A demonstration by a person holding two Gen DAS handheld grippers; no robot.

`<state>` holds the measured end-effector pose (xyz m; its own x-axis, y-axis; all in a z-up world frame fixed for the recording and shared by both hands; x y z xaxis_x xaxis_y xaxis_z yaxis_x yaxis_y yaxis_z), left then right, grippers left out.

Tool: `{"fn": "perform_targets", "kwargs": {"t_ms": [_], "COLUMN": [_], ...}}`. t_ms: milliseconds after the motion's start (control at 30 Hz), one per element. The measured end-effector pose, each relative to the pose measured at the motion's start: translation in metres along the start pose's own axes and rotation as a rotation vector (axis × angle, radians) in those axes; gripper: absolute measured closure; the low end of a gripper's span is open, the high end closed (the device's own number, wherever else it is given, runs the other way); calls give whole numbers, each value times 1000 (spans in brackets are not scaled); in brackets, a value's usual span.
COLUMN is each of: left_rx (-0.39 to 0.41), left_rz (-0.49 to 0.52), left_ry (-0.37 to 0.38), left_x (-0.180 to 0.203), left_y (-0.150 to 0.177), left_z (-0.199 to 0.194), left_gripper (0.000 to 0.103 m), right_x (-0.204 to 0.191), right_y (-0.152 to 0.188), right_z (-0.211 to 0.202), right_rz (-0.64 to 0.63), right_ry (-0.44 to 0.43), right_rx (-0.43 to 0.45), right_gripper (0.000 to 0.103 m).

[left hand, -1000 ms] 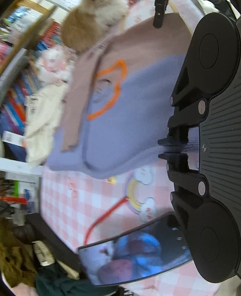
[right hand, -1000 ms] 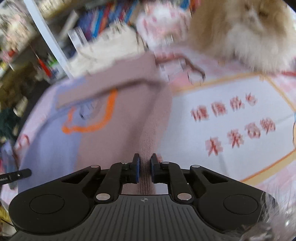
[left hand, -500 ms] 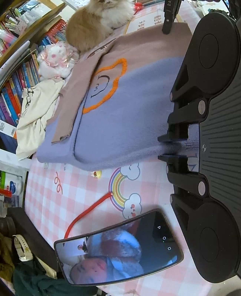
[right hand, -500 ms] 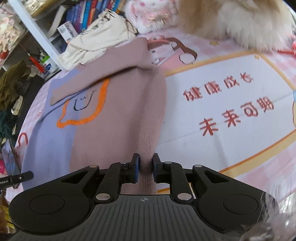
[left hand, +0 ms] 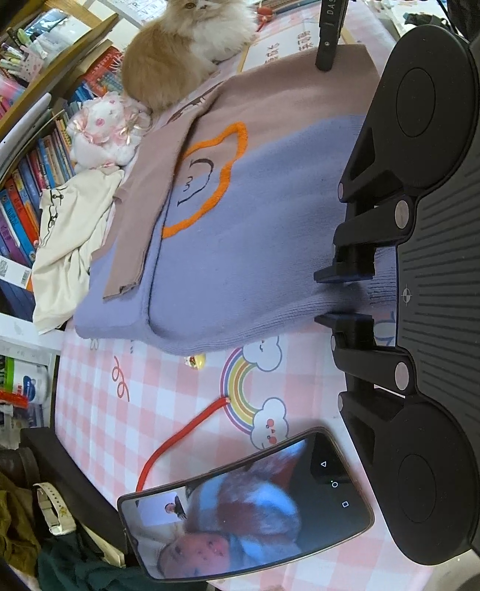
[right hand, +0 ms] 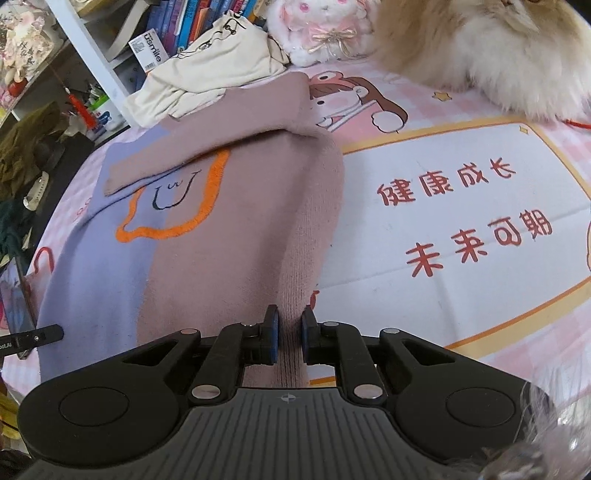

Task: Fold clothes
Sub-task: 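Hold the lavender and pink hem edges closed in both grippers, then lift the hem with both grippers and fold it toward the collar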

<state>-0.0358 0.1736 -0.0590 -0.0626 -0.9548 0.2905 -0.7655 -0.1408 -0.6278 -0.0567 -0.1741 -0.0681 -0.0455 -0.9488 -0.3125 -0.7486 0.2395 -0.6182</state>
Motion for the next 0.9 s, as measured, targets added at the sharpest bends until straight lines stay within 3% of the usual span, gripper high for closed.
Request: {"fn": "perform_targets", "kwargs": {"t_ms": [233, 467, 700, 900], "left_rx": [11, -7, -25, -10], "left_rz": [-2, -3, -34, -97], "left_ry": [-3, 6, 15, 60], "left_x": [-2, -7, -12, -20], "left_y": [-1, -1, 0, 0], "left_z": [-5, -8, -4, -4], "left_gripper": [94, 93, 84, 89], "right_x": [0, -5, 4, 6], "right_y": [0, 1, 6, 6], "right_z": [-3, -12, -3, -3], "right_rz": [9, -34, 30, 34], "right_ry": [-11, -44, -43, -53], "right_rx": [2, -2, -36, -38], "right_gripper": [92, 92, 87, 91]}}
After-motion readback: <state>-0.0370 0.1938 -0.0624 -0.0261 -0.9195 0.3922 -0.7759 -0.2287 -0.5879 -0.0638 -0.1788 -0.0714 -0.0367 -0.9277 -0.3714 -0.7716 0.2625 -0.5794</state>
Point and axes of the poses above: each gripper's, at about its wrist camera, not at the fingertips, and z roughly the way its jaws point, x to its right, y to its underside, the point moved 4 cm from there along z, roughly the way its jaws point, and after that the axes turned 7 degrees about x, right-handed, at the moved point
